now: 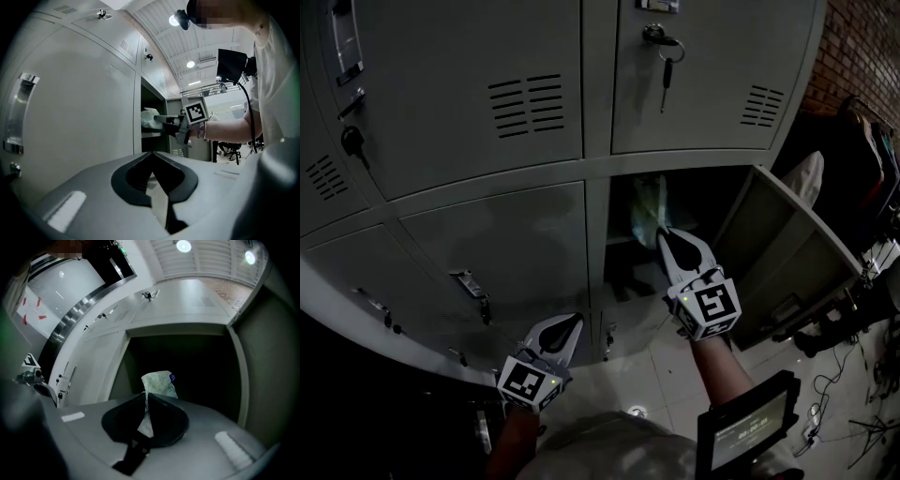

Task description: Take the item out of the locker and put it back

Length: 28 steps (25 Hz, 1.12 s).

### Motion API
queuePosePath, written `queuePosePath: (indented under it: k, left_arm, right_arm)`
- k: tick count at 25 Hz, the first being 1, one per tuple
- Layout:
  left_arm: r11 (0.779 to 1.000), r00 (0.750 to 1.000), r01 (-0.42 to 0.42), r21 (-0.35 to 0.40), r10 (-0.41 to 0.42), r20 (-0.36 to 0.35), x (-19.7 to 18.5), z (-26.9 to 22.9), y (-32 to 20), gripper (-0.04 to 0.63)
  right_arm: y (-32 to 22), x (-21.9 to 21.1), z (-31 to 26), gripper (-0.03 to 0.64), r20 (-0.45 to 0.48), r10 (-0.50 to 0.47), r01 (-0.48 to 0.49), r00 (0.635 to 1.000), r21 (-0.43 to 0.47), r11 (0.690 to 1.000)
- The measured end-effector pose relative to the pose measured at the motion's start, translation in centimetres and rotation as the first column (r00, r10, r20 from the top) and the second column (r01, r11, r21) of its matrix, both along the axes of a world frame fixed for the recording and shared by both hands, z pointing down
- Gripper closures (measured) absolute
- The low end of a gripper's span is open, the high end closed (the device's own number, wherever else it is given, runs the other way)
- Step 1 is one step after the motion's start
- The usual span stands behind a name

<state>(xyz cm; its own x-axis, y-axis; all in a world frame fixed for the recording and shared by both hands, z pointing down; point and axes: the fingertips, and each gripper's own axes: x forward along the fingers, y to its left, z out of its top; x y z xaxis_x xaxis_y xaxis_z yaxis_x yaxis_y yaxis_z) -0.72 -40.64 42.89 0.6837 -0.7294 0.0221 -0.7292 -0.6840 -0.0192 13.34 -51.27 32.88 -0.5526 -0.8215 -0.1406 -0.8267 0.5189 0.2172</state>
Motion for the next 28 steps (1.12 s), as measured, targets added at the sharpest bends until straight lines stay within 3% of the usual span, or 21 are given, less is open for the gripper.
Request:
queuePosePath:
  k: [5,17,28]
  left_arm:
    - [1.0,1.0,-0.027,-0.008,0.027,-0.009,-0.9,0.6,1.8,0.591]
    - [0.996,0.995,-0.087,-0.007,0.087,-0.047,-3.4,1.9,10.0,0.591]
    - [1.0,0.998,0.005,0.029,-0.003,-0.057,-4.2,0.8,20.8,0.594]
  right_arm:
    - [5.3,0.9,-0.6,0.612,0.055,0.029,-0.03,0.998,0.025,0.999]
    - [18.7,-1.3,2.0,0.612,0.04,0.123,-0.123,0.992,0.001,0.992]
    - [29.4,-2.1,2.0,0.611,0.086,0.058,-0.06,0.995,0.022,0.998]
